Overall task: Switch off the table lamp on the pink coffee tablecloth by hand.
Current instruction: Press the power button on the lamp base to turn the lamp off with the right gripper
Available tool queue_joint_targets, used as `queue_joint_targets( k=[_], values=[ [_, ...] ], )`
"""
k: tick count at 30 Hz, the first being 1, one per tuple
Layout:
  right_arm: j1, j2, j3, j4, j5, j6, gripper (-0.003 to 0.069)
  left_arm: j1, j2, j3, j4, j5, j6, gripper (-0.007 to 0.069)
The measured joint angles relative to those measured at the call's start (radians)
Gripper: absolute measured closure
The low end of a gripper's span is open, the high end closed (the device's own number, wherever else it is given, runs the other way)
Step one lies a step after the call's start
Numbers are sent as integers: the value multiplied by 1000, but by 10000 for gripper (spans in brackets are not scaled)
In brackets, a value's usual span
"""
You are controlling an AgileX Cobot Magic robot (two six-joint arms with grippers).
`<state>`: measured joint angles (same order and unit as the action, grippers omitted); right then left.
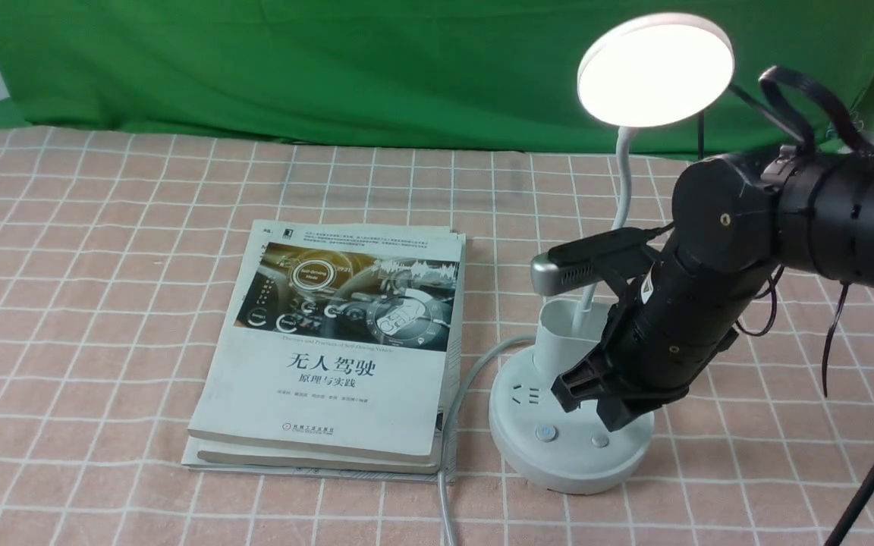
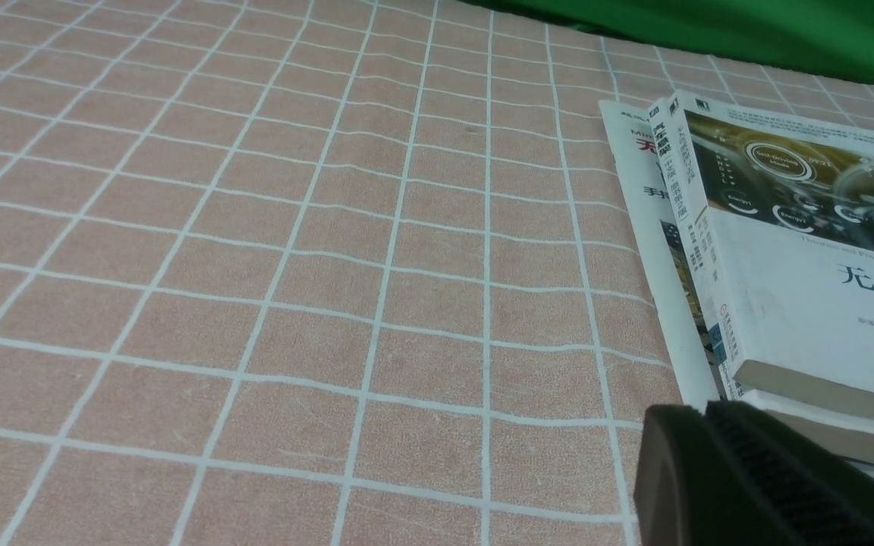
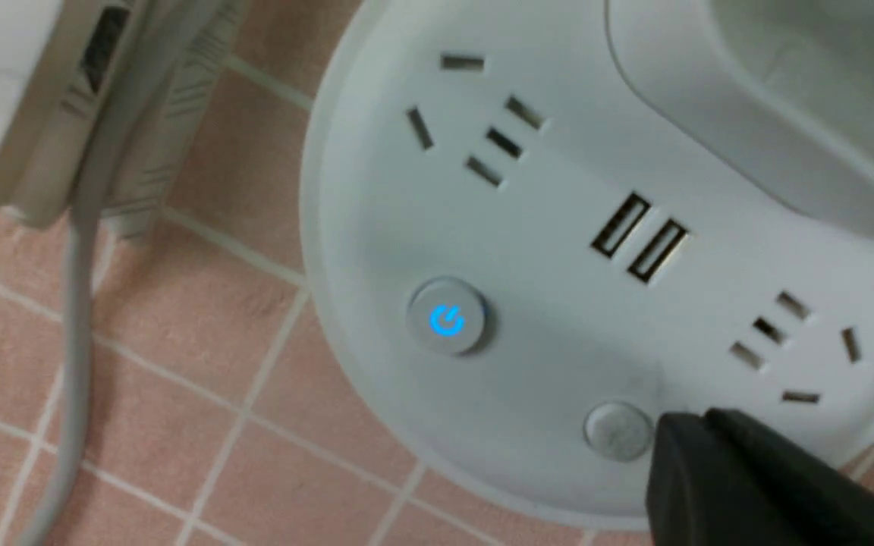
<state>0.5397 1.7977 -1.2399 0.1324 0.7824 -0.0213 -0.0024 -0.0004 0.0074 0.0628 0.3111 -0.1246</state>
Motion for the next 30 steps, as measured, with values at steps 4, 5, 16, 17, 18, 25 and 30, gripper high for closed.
queue_joint_targets(
  k=[4, 5, 16, 17, 18, 25, 30],
  values=[
    [0, -7, 0, 0, 1, 0, 615, 0, 0, 0, 0, 0, 0, 618],
    [2, -3, 0, 0, 1, 0, 615, 0, 0, 0, 0, 0, 0, 618],
    [37, 70, -4, 1, -20, -18, 613, 0, 0, 0, 0, 0, 0, 618],
    [35, 70, -4, 3, -19, -20, 613, 0, 0, 0, 0, 0, 0, 618],
    [35, 69, -4, 3, -19, -20, 613, 0, 0, 0, 0, 0, 0, 618],
    [33, 4, -1, 0, -18, -20, 613, 0, 0, 0, 0, 0, 0, 618],
    [33, -28, -1, 0, -18, -20, 613, 0, 0, 0, 0, 0, 0, 618]
  ],
)
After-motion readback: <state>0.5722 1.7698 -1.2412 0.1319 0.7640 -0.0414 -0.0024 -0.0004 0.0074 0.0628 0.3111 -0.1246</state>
